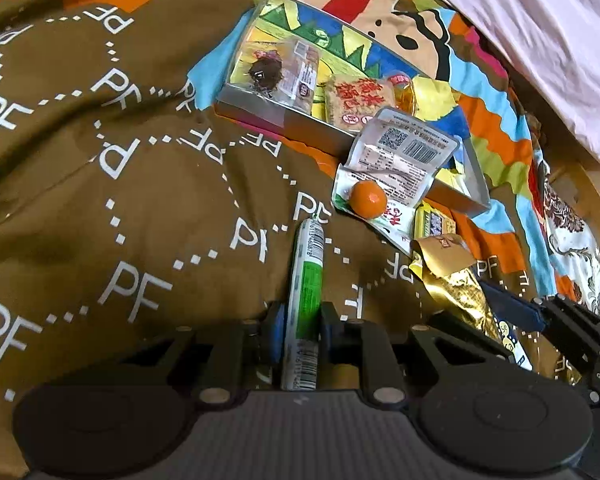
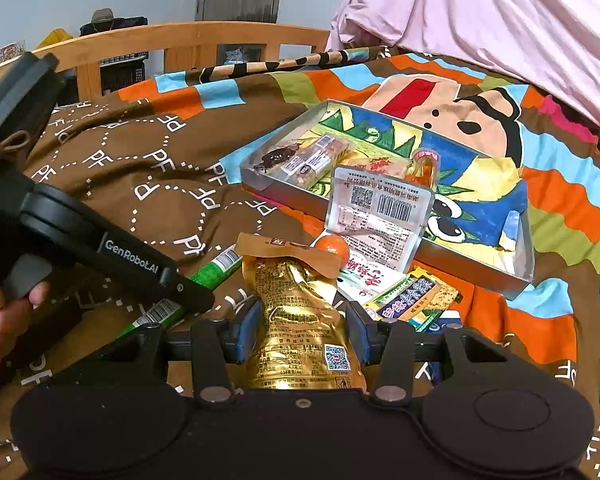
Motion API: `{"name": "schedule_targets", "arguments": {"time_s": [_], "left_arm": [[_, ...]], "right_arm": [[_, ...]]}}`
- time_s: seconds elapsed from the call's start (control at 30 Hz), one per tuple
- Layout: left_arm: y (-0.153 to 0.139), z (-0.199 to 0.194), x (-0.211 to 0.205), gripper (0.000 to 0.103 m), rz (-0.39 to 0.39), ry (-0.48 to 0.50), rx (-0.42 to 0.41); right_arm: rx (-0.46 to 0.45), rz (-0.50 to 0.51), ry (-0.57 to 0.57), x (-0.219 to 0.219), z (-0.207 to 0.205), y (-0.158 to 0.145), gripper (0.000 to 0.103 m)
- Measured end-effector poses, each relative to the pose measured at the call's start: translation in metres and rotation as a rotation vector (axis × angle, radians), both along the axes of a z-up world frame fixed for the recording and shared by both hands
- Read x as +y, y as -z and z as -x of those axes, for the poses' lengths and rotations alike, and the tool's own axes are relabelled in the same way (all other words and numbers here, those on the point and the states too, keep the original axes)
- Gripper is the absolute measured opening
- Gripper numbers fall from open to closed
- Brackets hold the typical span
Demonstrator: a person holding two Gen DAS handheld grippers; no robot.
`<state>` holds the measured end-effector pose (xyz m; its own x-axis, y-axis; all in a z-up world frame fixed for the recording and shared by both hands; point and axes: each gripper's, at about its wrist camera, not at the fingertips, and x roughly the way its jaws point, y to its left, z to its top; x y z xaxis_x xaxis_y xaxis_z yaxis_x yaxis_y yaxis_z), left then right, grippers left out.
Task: Organize snacks
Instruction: 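Carry the green tube and gold foil packet over the tray and release them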
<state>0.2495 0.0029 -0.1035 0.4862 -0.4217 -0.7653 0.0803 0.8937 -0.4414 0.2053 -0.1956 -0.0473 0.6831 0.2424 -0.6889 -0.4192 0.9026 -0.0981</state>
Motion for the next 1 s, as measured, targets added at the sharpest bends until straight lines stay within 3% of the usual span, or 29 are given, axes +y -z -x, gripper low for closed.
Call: {"name": "schedule_targets", "arguments": {"time_s": [0.1,0.23,0.5,0.73,1.0], "left_arm": [[-0.005,0.004,-0.003,0.018,-0.010,0.005,-0.028],[-0.017,0.011,0.000,0.018,0.050,-0.005,-0.073],[-0.040,0.014,0.009,0.018,0.055,-0.091,-0.216],[-0.076,-0.012,0.012,0.018,0.081,-0.168,-0.388],[-0.098,-0.066,0.002,0.018,0.094,-0.200,-0.552]], "right_arm": [[-0.012,0.000,0.000,0.000,0.001,-0.001,0.049],[-0.040,-0.006,0.006,-0.001,0.002,-0.005,0.049],[-0.136,-0.026,0.034,-0.006,0.004,-0.020,0.049],[-0.242,-0.061,0.063,-0.013,-0.006,-0.038,0.049],[-0.387,-0.038,0.110,-0.020,-0.055,-0.053,0.049]]}}
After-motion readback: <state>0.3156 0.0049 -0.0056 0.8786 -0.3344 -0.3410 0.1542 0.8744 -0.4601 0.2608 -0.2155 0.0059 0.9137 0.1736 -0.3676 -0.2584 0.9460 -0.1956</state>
